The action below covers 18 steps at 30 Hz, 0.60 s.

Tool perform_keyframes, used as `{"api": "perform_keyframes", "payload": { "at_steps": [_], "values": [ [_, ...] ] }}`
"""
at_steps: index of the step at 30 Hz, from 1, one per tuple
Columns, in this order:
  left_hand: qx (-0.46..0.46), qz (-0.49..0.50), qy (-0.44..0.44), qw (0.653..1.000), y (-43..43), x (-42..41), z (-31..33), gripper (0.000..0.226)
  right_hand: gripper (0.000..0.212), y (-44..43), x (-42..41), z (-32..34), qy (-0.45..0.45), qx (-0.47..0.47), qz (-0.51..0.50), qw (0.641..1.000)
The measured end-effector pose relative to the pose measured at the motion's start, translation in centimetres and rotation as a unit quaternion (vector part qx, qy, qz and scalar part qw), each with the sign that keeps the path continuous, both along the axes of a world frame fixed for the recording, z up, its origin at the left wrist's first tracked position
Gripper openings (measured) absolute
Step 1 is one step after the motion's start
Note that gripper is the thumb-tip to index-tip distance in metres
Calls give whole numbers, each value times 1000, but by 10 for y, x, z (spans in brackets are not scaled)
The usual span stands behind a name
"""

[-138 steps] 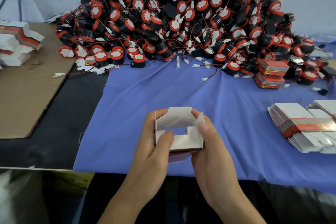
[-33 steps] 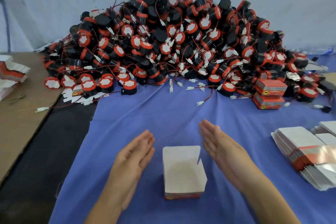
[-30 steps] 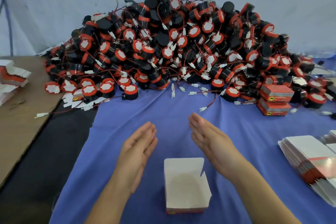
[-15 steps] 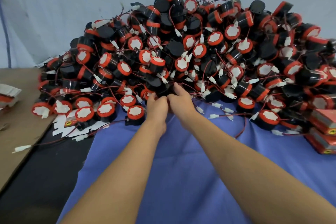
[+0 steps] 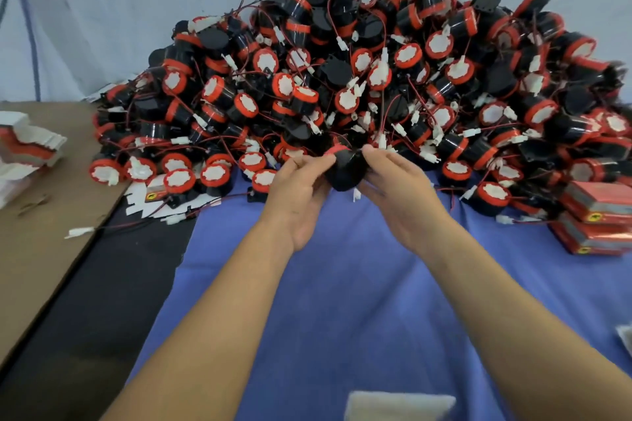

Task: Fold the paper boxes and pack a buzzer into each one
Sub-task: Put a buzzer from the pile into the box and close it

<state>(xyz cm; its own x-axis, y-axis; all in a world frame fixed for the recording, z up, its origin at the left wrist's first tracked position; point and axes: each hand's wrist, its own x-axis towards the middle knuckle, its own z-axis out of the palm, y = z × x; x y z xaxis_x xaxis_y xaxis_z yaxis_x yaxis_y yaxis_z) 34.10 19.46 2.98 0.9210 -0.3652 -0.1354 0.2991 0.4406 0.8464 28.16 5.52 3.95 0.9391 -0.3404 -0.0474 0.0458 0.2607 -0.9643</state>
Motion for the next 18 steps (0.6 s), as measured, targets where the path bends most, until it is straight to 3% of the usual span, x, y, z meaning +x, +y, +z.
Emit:
{"api": "perform_keyframes", "payload": {
  "at_steps": [4, 6, 10, 14, 18],
  "values": [
    [51, -97, -14, 994, 29, -49, 20, 39, 13, 0, -62, 18, -26, -1, 18, 999],
    [102, -133, -60, 984, 41, -75, 31, 47, 19, 3, -92, 27, -35, -38, 36, 998],
    [250, -111, -215, 938, 65, -129, 55, 50, 26, 6, -149, 45, -52, -166, 14, 985],
    [339, -104, -302, 885, 91, -179, 68, 50, 26, 7, -200, 63, -89, -97, -10, 991],
    [375, -75, -369, 847, 104, -225, 68, 50, 24, 15, -239, 73, -107, -180, -36, 977]
  ]
}}
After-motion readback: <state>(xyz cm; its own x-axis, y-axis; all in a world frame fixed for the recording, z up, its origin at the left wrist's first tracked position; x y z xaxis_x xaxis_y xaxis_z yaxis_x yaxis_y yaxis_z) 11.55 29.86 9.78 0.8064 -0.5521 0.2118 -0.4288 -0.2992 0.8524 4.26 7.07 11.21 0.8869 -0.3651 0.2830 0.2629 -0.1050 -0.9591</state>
